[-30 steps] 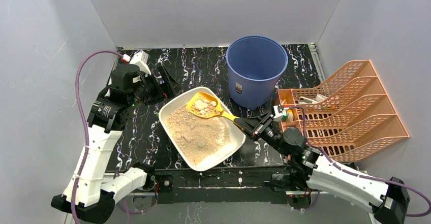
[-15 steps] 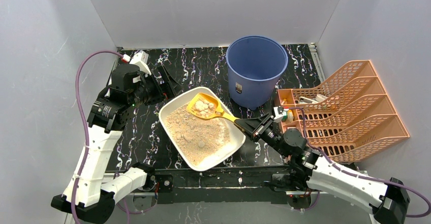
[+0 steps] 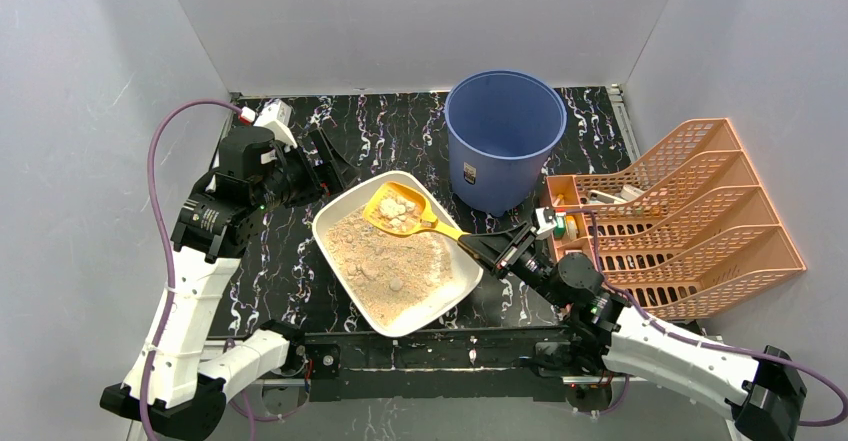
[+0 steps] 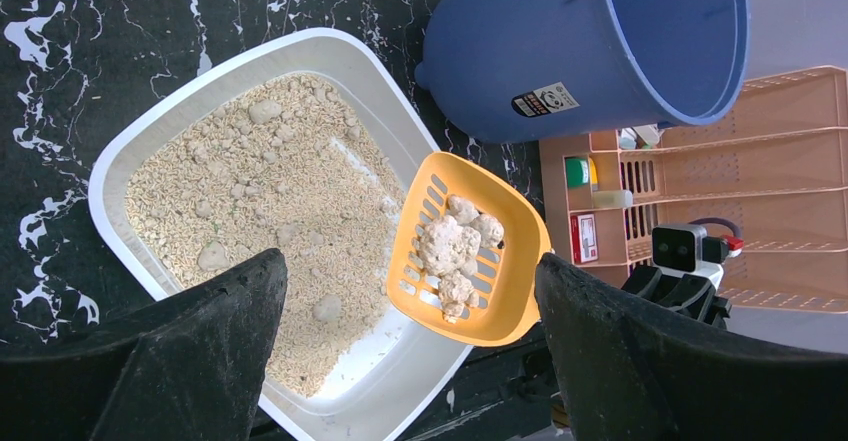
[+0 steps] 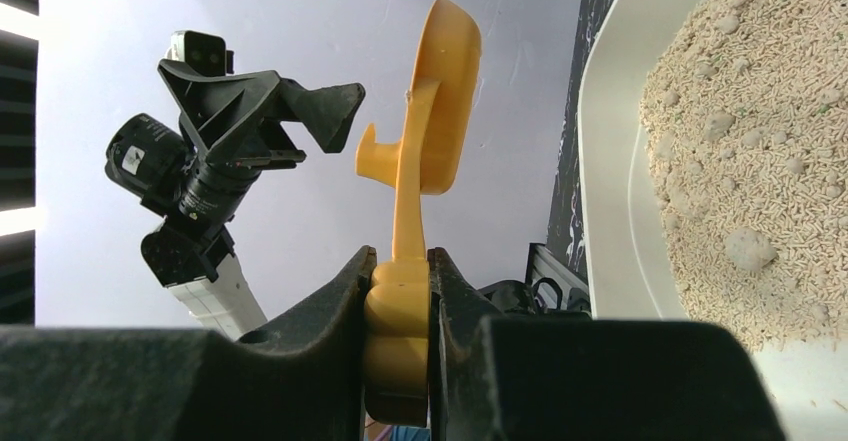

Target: Clean the litter box

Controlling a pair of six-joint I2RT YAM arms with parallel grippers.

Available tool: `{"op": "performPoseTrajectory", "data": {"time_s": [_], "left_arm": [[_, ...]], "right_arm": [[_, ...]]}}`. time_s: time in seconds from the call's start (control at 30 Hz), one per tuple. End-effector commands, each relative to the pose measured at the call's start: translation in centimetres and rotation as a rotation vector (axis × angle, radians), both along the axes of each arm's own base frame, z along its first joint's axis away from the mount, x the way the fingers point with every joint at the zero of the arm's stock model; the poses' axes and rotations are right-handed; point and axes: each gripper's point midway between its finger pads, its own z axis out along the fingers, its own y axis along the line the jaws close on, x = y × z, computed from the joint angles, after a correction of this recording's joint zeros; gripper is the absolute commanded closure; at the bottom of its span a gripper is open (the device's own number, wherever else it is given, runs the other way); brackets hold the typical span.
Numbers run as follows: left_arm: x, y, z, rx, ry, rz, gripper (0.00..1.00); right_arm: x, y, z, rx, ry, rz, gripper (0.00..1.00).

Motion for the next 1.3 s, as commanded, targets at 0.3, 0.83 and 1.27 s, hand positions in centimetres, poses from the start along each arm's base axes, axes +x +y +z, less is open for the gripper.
{"op": "performPoseTrajectory", "data": {"time_s": [0.3,0.83,1.27], "left_arm": [[-0.9,1.0,0.5,0.038,-0.019,0.015,0.08],[-0.7,0.9,0.5,0.041,-0.022,0.007,0.08],[-1.2,1.1,0.3,0.039,-0.026,0.010,0.08]], "right_arm": [[1.1,-2.5,8.9,0.088,-0.231,-0.153,0.99],[3.8,-8.2,18.0,0.040,-0.361,-0.494,0.99],[5.6,-12.7,19.3,-0.214,-0.435,-0.745,0.99]]}}
